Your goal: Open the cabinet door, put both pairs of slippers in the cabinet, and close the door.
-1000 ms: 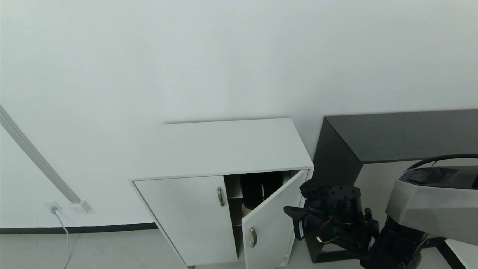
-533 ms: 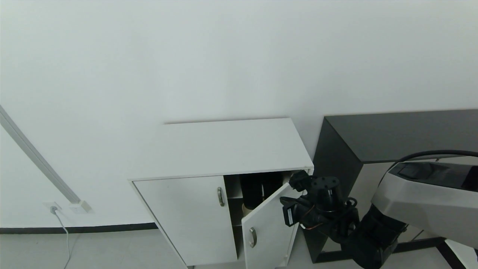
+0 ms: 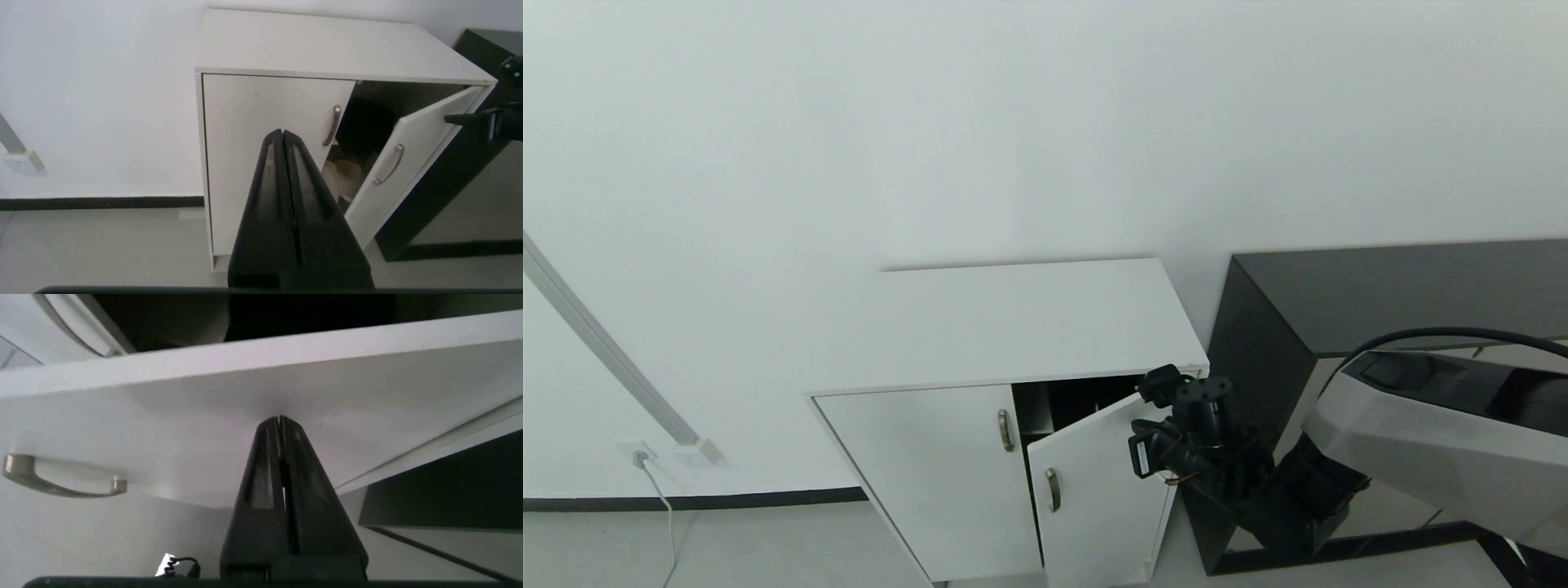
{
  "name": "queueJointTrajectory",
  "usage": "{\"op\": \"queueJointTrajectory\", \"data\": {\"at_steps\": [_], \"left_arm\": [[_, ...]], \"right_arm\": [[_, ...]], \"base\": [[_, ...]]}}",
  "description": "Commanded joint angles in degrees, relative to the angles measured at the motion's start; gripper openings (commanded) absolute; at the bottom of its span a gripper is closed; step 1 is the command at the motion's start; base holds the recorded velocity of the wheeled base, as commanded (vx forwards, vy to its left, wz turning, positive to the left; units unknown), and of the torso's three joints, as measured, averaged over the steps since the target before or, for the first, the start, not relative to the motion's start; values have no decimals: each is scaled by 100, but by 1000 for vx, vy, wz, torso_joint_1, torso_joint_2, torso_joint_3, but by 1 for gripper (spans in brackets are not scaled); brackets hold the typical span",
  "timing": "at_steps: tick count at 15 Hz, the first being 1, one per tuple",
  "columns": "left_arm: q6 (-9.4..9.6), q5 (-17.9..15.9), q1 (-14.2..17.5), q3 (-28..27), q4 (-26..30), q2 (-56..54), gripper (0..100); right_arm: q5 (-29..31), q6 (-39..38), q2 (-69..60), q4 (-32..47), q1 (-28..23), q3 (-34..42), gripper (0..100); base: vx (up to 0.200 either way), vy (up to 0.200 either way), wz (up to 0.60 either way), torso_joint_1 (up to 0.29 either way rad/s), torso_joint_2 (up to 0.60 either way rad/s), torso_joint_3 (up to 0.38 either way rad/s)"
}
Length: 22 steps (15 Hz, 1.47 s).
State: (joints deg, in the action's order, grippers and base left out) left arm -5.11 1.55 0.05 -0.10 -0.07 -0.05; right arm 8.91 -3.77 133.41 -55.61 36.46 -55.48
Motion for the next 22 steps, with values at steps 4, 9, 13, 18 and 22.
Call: {"op": "queueJointTrajectory", "data": {"at_steps": [4,9,13,18,22], "left_arm": [[1,3,4,1,-1,5,0],[1,12,4,1,-1,5,0],[-8,12,4,1,-1,5,0],[-8,12,4,1,-1,5,0],[-17,12,4,1,-1,5,0]], "right_arm": [[208,78,290,481,-8,-771,0],[251,87,449,763,-25,-1281,0],[251,87,598,1035,-78,-1677,0],[251,78,537,1044,-78,-1580,0],[251,51,-140,754,45,-657,0]], "base": [[0,0,0,0,0,0],[0,0,0,0,0,0],[0,0,0,0,0,0],[0,0,0,0,0,0],[0,0,0,0,0,0]]}}
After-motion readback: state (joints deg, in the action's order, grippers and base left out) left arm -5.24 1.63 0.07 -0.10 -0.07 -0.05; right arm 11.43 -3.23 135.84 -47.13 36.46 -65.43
